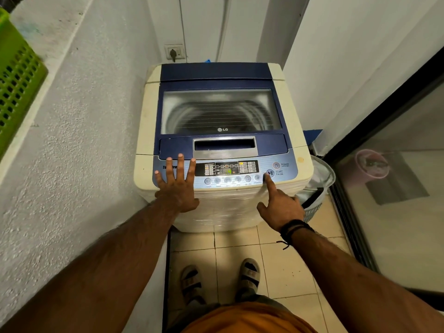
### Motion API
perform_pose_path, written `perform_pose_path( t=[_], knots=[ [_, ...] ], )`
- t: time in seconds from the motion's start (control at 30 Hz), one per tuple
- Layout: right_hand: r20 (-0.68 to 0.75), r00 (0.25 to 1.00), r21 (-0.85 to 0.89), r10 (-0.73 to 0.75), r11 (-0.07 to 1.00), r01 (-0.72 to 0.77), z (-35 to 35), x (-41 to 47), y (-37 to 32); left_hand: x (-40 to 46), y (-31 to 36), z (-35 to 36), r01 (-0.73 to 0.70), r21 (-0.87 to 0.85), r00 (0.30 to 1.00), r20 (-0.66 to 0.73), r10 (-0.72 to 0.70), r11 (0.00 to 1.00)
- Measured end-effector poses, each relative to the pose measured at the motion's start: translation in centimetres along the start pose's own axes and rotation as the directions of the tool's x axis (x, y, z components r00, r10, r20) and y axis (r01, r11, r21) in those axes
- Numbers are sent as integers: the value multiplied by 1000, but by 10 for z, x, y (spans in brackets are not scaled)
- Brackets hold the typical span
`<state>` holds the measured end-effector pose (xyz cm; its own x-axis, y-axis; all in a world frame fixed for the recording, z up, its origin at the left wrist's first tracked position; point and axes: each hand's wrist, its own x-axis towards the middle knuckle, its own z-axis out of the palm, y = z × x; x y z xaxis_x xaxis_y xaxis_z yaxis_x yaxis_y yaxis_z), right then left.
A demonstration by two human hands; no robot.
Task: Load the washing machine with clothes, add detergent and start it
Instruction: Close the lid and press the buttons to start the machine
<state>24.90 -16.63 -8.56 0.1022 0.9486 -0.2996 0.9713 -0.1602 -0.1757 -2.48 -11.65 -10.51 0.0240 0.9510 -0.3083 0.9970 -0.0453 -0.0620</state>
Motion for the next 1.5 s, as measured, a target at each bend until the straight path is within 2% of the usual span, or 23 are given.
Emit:
perform_pose_path(
  t=[0.3,1.5],
  knots=[
    [52,997,15,58,998,-59,1,12,12,1,0,1,1,3,1000,-4,-1,1000],
    [127,990,-35,55,998,-51,-12,16,7,0,1,2,2,-8,999,-35,-2,1000]
  ],
)
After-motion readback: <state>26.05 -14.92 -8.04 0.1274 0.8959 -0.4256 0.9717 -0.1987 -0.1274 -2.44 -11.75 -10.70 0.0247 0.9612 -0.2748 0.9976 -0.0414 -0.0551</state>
